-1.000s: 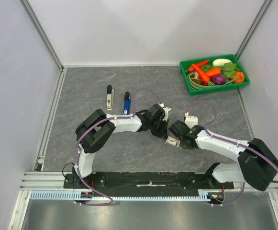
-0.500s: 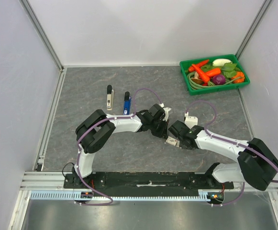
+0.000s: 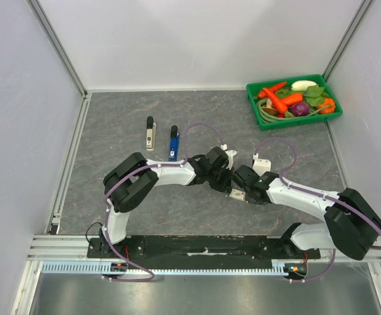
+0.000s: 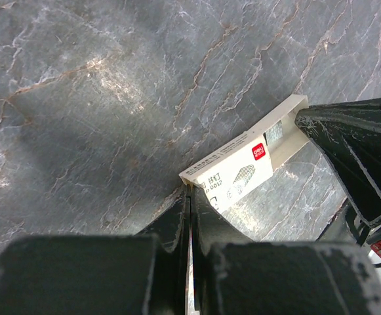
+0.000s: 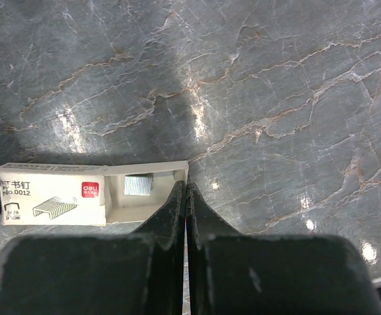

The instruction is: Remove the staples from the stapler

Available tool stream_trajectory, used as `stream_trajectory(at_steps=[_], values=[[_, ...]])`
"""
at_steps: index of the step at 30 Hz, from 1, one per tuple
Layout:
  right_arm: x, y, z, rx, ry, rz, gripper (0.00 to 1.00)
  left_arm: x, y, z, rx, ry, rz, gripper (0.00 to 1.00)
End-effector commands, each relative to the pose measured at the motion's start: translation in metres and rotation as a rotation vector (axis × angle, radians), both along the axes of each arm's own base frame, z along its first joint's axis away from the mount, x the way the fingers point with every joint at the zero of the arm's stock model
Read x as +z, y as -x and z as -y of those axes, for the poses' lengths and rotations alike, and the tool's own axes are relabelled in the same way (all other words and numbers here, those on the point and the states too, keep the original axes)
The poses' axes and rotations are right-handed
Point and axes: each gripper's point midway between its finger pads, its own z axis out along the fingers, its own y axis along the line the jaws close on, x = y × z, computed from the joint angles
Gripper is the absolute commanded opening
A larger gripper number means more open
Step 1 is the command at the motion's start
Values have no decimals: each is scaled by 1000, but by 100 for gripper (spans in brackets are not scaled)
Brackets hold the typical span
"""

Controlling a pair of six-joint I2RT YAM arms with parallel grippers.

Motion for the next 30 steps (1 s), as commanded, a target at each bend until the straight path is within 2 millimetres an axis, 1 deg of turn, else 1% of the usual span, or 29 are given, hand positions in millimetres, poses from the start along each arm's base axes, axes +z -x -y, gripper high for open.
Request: stream_trajectory(at_steps=[1,6,13,19,25,30], values=[[3,-10,-7,-29,-26,43,0,-24,18,-20,18,-104,-40,2],[2,-10,-7,-32,-28,44,0,-24,23,-21,15,-107,-36,2],[-3,-15,-23,2,-80,39,0,-22,25,-17,11,-101,-31,2],[-3,-19,-45,77,-145,38,0,-24,25,-17,9,-108,-27,2],[-1,-16,-71,187,-257,45,0,-24,25,-18,9,-111,-20,2],[3,-14,-80,232,-308,58,0,-21,25,-16,1,-99,-15,2]])
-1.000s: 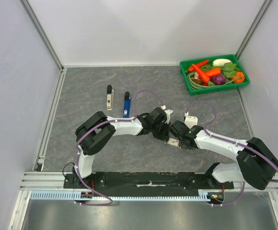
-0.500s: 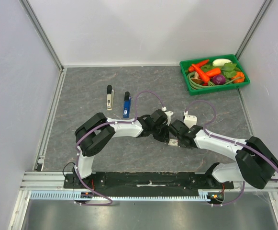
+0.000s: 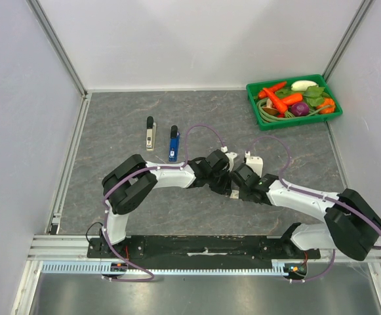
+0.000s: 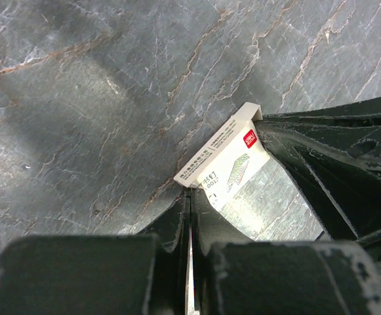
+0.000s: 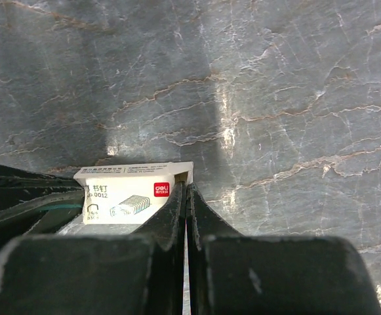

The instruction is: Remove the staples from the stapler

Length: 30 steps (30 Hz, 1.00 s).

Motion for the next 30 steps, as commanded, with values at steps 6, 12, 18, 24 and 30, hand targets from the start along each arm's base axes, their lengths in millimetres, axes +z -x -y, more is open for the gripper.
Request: stream_trajectory(at_steps=[6,12,18,24,30], values=[[10,0,-33,82,-154,24,19,-23,16,-18,4,-91,-32,2],[34,-4,-16,39,-112,86,27,-26,17,-19,7,-96,-33,2],[47,-2,3,-11,-56,112,28,-26,15,-17,7,-92,-31,2],[36,3,20,-52,30,87,28,-25,15,-16,5,-89,-34,2],[30,7,27,-73,58,72,28,-25,15,-17,7,-91,-33,2]])
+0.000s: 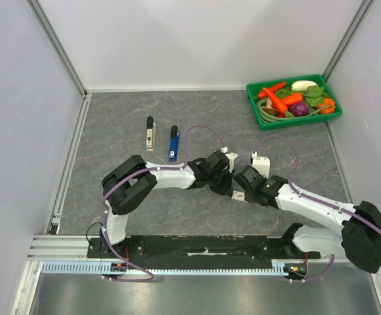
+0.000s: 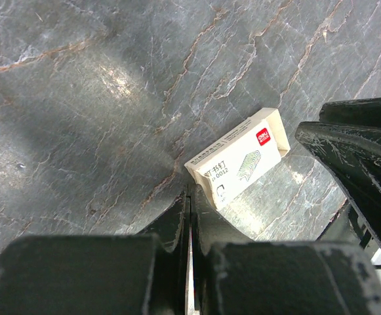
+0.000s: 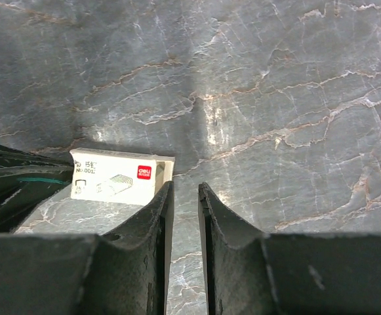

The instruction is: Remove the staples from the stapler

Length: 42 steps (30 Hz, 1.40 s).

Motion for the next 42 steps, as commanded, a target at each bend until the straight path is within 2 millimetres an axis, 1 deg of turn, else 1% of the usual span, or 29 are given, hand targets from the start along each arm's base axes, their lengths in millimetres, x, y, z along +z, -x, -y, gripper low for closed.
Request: stream_trajectory(at_steps=[1,3,5,7,9,11,12,13,19,23,29,32,39,42], values=[[7,-3,8,-54,24,35,29,-26,15,-17,4,-96,-41,2],[11,-3,9,-65,10,55,29,-26,13,-18,9,-96,-42,2],[10,-1,12,-75,16,48,28,-25,13,-18,8,-96,-43,2],[6,1,14,-85,28,29,23,-24,14,-17,6,-93,-41,2],[0,3,16,-94,42,12,16,-24,13,-17,5,-93,-40,2],[-4,4,16,-104,44,8,5,-24,12,-16,6,-92,-39,2],[-7,4,15,-107,46,4,1,-24,12,-16,6,-92,-39,2],[-8,3,15,-113,47,5,0,-24,12,-16,4,-91,-39,2],[-14,-4,12,-126,49,23,0,-25,14,-15,5,-93,-46,2],[-25,-5,4,-114,21,3,0,-26,13,-15,6,-93,-46,2],[-32,-7,-6,-87,-13,1,0,-25,13,-13,5,-90,-47,2],[-34,-7,-11,-78,-41,-5,0,-27,13,-13,3,-94,-48,2],[-31,-8,-28,-58,-131,-3,0,-28,13,-13,7,-96,-53,2],[-31,-8,-40,-45,-186,-17,0,-28,13,-12,8,-94,-54,2]])
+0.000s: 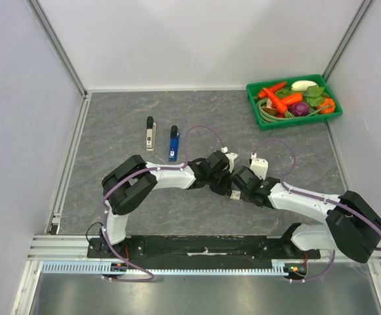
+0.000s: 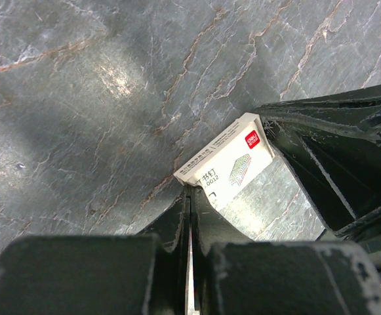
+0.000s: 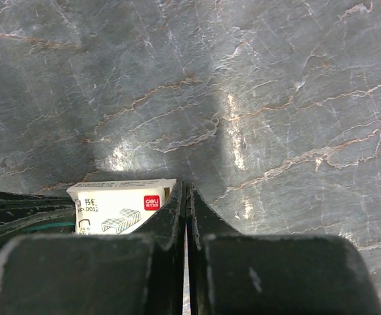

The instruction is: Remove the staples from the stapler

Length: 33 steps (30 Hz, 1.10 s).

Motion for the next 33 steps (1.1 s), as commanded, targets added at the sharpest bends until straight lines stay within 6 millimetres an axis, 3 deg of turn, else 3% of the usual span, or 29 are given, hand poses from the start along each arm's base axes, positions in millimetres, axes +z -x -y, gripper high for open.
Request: stream_trajectory(at_steps=[1,7,11,13,18,24,33], values=[[-4,4,-30,37,-149,-31,0,-27,12,-12,11,-93,-51,2],[0,4,-43,58,-215,-30,0,-23,12,-9,12,-87,-42,2],[10,2,-31,35,-168,-6,0,-19,9,-9,15,-86,-26,2],[19,-2,-21,16,-121,12,5,-14,8,-9,16,-83,-18,2],[40,-7,5,-36,-2,46,20,-1,0,-11,34,-92,24,17],[71,-24,20,-69,87,125,39,20,-17,-23,77,-149,120,38],[111,-48,28,-72,125,220,51,59,-41,-52,157,-221,266,47]])
